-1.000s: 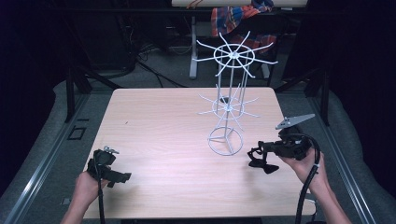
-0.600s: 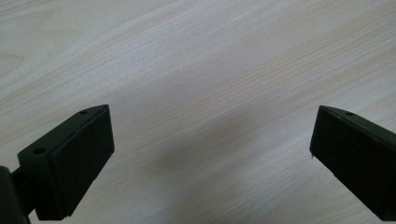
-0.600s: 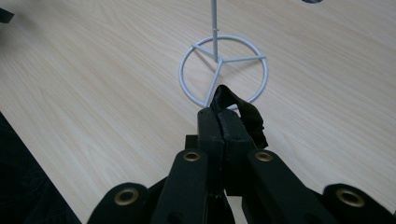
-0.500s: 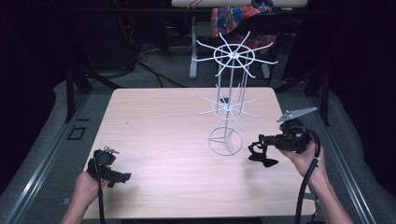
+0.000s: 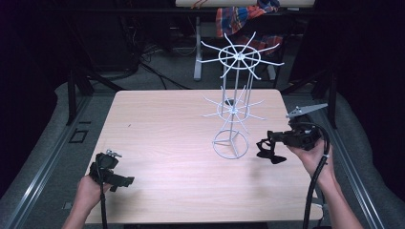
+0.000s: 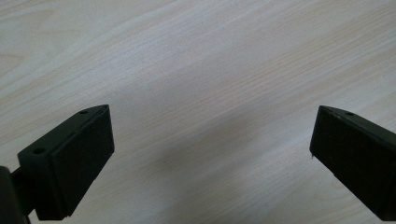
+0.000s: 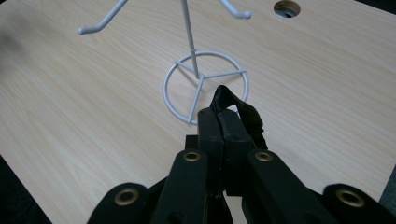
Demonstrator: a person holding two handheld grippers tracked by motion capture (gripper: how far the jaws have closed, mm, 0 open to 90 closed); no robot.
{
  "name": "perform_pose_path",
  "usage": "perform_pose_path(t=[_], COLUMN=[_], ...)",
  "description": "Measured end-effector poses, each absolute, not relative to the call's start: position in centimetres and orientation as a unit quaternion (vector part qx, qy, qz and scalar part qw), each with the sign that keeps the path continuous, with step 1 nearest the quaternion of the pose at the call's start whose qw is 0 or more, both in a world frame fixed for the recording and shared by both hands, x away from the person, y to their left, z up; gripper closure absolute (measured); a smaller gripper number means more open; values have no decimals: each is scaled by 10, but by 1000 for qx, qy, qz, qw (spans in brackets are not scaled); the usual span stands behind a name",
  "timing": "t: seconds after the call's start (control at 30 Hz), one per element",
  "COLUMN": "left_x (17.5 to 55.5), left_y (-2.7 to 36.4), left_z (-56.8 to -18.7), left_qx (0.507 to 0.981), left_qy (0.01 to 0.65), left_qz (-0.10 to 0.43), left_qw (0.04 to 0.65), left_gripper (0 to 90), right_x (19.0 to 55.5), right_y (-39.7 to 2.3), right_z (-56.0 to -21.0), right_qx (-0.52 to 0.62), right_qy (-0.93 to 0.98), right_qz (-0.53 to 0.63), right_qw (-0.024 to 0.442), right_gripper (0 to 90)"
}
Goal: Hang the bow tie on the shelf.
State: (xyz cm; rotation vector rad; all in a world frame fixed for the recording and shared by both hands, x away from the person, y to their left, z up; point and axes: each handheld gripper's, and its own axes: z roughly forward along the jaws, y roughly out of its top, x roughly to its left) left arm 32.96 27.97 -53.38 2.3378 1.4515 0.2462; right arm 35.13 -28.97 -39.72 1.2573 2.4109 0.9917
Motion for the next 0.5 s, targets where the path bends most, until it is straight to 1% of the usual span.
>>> perform_pose_path(t=[0.5], left_x=[330], left_y=[280], left_z=[-534], left_qx=[831], left_qy=[516], left_qz=[89], left_qw=[190], left_gripper=[0], right_x=[363], right_y=[-287], right_z=[-383], right_qx=[443], right_qy=[815], right_qz=[349], right_qw=[135], right_gripper=[896])
